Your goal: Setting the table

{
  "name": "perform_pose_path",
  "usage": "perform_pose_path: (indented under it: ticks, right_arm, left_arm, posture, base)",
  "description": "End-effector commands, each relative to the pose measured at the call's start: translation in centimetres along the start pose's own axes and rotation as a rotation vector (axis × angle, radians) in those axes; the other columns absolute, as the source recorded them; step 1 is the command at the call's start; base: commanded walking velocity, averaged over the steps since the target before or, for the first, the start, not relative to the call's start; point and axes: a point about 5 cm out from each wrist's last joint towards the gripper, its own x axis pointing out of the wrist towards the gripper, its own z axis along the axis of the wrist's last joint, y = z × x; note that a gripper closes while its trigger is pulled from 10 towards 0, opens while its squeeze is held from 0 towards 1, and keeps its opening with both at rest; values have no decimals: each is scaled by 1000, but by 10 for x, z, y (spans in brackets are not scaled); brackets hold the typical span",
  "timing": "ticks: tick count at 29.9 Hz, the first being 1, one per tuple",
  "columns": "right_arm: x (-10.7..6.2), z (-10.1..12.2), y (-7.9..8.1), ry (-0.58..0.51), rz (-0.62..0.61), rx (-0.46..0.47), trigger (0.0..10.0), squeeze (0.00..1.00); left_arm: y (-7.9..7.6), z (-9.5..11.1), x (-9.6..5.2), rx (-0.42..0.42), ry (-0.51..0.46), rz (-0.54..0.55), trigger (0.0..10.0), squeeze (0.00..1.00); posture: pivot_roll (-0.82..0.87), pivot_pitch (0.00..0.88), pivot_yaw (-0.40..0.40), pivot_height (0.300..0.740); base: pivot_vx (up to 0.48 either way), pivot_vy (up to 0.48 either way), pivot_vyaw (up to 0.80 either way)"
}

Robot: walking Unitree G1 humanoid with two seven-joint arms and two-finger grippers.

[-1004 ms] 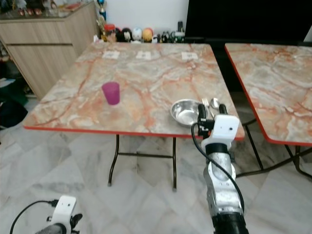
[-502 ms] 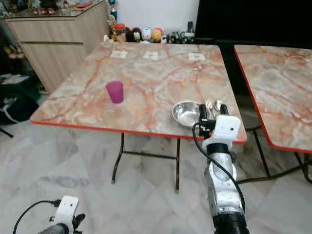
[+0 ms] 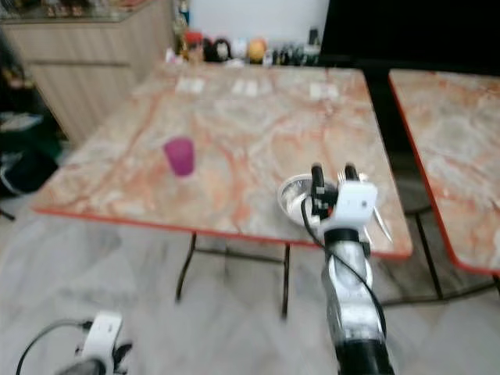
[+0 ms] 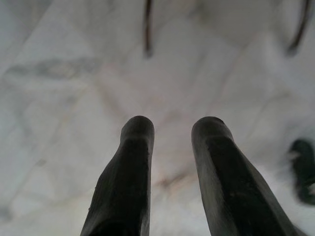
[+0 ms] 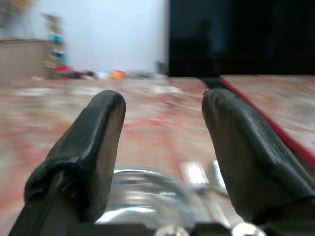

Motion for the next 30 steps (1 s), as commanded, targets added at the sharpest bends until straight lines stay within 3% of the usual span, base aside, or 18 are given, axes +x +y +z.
perform_pose_path:
  ticks: [1, 7, 11, 13, 14, 19, 20, 21, 22, 30]
  right_arm:
    - [4, 7, 7, -34, 6, 23, 10000, 0]
    - [3, 3, 2, -2, -27, 35, 10000, 0]
    - [-2, -3, -5, 40, -79, 106, 10000, 0]
    - [-4, -8, -9, 70, -116, 153, 10000, 243]
    - [-7, -14, -14, 107, -163, 184, 10000, 1000]
    - [-9, -23, -21, 167, -219, 276, 10000, 1000]
    - [-10, -26, -22, 190, -225, 287, 10000, 102]
    - [-10, -28, -22, 207, -229, 294, 10000, 102]
    - [-11, -30, -24, 220, -242, 303, 10000, 0]
    - [-12, -44, -30, 326, -282, 352, 10000, 0]
  left_arm:
    - [11, -5, -3, 18, 21, 24, 10000, 0]
    - [11, -6, -3, 19, 23, 25, 10000, 0]
    - [12, -7, -3, 24, 29, 26, 10000, 0]
    - [11, -7, -3, 25, 31, 25, 10000, 0]
    - [11, -8, -4, 26, 33, 24, 10000, 0]
    - [10, -8, -4, 39, 35, 18, 10000, 0]
    - [10, -8, -4, 39, 35, 18, 10000, 0]
    - [10, -8, -4, 38, 36, 18, 10000, 0]
    - [10, -8, -4, 39, 36, 18, 10000, 0]
    - [10, -11, -4, 45, 46, 19, 10000, 0]
  posture:
    - [45, 0, 15, 740]
    - [45, 0, 14, 740]
    - [45, 0, 14, 740]
    - [45, 0, 14, 740]
    - [45, 0, 14, 740]
    - [45, 0, 14, 740]
    - [45, 0, 14, 740]
    - [45, 0, 14, 740]
    - [45, 0, 14, 740]
    - [49, 0, 17, 740]
  base:
    - [0, 0, 0]
    - [0, 0, 0]
    - [0, 0, 0]
    - [0, 0, 0]
    - [0, 0, 0]
    - [0, 0, 0]
    - [0, 0, 0]
    - [0, 0, 0]
    - [0, 0, 0]
    - [0, 0, 0]
